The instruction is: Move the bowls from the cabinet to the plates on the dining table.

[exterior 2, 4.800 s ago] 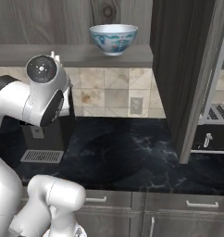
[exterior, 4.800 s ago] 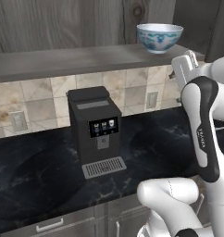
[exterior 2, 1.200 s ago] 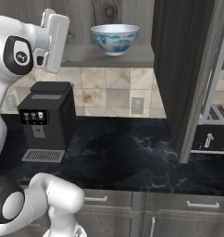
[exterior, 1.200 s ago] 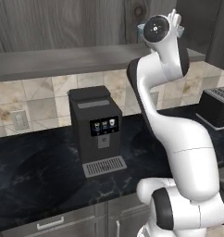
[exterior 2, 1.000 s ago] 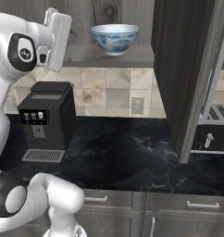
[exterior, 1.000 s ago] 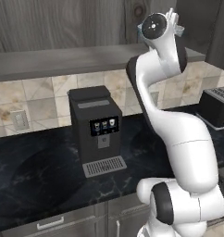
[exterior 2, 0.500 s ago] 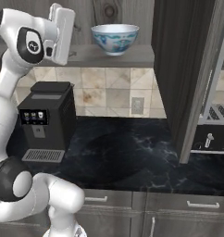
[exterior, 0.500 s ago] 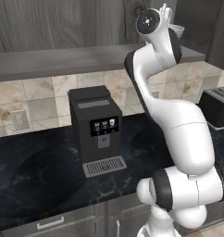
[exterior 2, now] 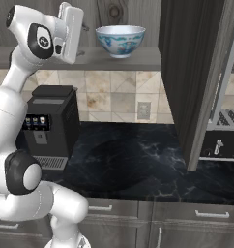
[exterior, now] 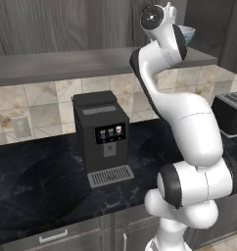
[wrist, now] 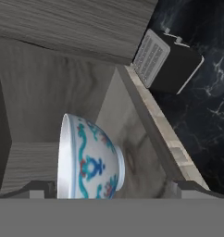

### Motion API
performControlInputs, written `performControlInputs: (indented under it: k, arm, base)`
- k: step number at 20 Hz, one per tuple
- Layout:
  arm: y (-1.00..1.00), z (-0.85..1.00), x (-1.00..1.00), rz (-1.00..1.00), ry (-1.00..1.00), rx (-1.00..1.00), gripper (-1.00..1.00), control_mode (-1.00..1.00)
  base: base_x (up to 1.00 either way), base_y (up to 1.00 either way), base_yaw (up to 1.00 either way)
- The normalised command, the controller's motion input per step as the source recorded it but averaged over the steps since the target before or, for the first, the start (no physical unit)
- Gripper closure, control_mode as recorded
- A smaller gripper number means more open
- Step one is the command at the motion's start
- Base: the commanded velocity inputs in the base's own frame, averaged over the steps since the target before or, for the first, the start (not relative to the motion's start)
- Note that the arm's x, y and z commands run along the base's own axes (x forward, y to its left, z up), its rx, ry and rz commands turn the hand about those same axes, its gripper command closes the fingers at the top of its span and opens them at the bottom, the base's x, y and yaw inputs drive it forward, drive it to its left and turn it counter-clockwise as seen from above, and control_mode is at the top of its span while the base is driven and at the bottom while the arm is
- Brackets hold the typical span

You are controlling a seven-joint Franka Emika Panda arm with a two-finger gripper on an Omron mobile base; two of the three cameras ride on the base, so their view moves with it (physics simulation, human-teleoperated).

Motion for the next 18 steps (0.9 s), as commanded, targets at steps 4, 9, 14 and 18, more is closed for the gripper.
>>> performControlInputs:
  k: [4, 9, 14, 18]
  arm:
    - [0.00, 0.00, 0.31, 0.00, 0.01, 0.00, -1.00, -1.00]
    - [0.03, 0.00, 0.32, -0.02, 0.00, -0.01, -1.00, -1.00]
    - [0.03, 0.00, 0.33, -0.04, 0.00, -0.01, -1.00, -1.00]
    - [0.05, 0.00, 0.32, -0.04, 0.00, 0.00, -1.00, -1.00]
  base:
    - [0.00, 0.00, 0.00]
    - [0.00, 0.00, 0.00]
    - [0.00, 0.00, 0.00]
    - [0.00, 0.00, 0.00]
